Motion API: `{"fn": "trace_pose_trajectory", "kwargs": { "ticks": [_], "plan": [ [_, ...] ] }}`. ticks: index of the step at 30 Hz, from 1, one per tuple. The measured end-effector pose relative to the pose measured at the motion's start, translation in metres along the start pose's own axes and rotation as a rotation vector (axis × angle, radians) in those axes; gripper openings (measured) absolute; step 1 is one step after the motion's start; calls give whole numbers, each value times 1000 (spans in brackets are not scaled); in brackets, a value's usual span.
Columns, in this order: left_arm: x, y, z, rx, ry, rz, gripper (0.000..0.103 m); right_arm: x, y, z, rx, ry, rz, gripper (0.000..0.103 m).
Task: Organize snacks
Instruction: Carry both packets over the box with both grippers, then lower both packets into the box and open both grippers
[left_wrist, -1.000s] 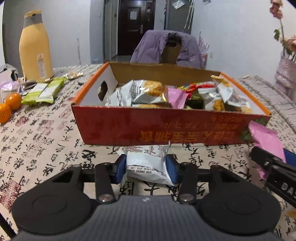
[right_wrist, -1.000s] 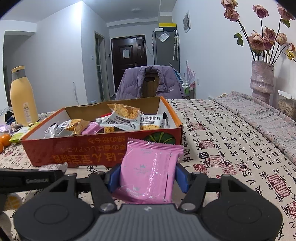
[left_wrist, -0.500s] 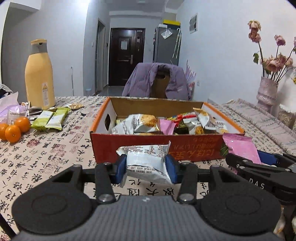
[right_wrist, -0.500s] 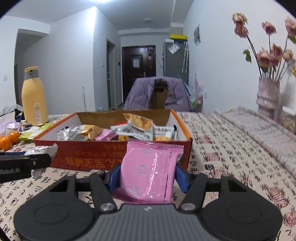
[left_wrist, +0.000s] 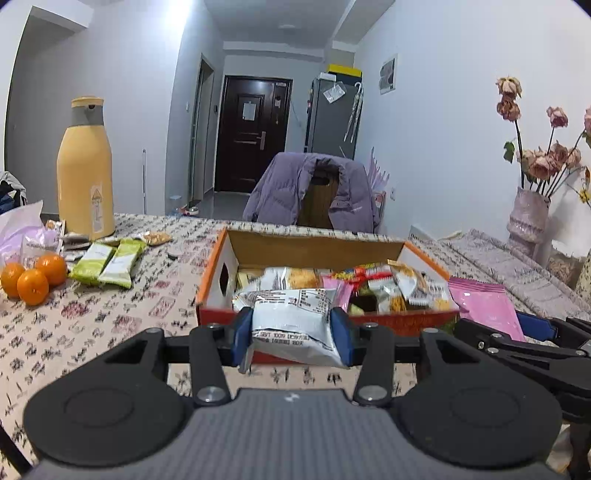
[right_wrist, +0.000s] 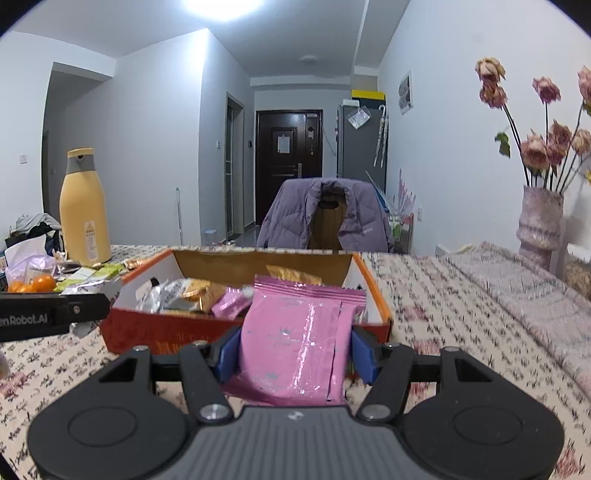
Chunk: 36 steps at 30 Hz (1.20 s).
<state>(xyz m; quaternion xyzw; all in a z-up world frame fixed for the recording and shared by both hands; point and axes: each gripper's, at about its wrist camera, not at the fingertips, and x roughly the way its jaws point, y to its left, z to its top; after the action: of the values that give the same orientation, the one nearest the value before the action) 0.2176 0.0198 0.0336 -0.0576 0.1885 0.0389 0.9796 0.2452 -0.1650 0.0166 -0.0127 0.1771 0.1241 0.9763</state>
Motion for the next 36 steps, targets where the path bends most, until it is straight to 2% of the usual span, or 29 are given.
{"fn": "trace_pose_trajectory", "kwargs": {
  "ticks": [6,19,27,36],
  "plan": [
    [15,0,23,-4,-25,-5,46,14,1,27,10,-13,17,61],
    [74,-1,59,-14,-31,11,46,80,5,73,16,-9,16,61],
    [119,1,61,-37,-20,22,46,122,2,77,33,-2,1,61],
    [144,13,49,-54,23,31,47,142,-6,63,46,14,22,61]
  ]
}}
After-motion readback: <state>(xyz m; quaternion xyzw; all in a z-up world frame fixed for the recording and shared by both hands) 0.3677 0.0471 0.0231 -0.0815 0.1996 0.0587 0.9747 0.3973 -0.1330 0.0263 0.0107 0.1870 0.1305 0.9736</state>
